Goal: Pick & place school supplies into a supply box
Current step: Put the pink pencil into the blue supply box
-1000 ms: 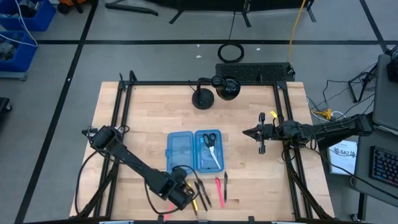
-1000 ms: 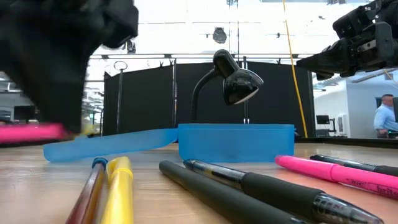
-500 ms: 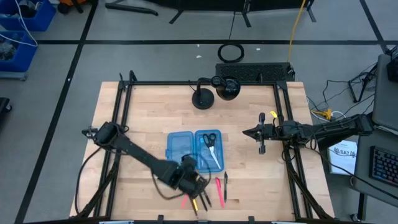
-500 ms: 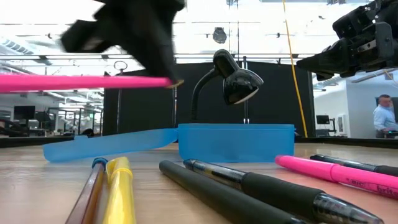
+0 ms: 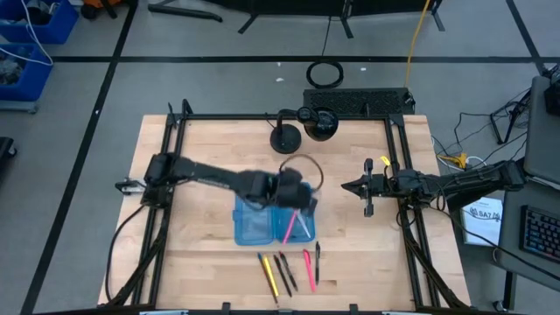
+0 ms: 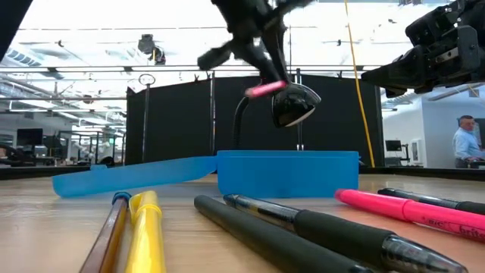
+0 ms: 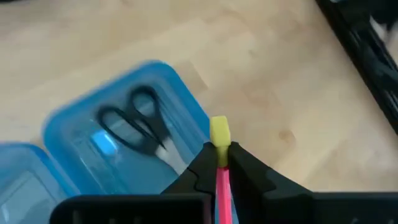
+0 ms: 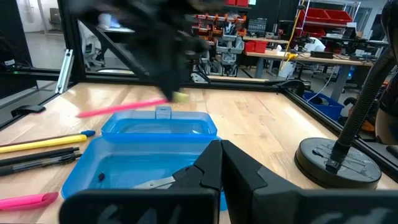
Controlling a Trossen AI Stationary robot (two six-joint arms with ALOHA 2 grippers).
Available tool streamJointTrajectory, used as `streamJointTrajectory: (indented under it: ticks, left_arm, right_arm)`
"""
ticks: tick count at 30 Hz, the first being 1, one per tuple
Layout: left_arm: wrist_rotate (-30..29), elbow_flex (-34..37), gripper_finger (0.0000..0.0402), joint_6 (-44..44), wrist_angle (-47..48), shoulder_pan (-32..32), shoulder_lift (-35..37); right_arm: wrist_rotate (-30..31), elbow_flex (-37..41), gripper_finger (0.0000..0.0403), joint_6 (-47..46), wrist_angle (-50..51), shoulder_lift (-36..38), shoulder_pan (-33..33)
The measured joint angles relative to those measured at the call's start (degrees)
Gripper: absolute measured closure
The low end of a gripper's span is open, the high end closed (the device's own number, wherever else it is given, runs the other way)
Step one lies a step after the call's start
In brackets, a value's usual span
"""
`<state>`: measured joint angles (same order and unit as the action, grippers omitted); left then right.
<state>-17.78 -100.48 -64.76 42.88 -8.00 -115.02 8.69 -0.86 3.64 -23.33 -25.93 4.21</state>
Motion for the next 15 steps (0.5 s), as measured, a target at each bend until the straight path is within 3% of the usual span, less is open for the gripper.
streamJointTrajectory:
  ticks: [4,15]
  left_arm:
    - [-0.4,1.7,0.0390,-0.9,0.2,2.8,0.0]
    - [-2.4,6.6,0.0390,-12.3,0.3,2.4,0.0]
  right_arm:
    - [0.0,0.0,0.0403,0.0,-0.2,0.0,0.0]
    - [0.0,0.0,0.0403,0.0,-1.7,0.0,0.0]
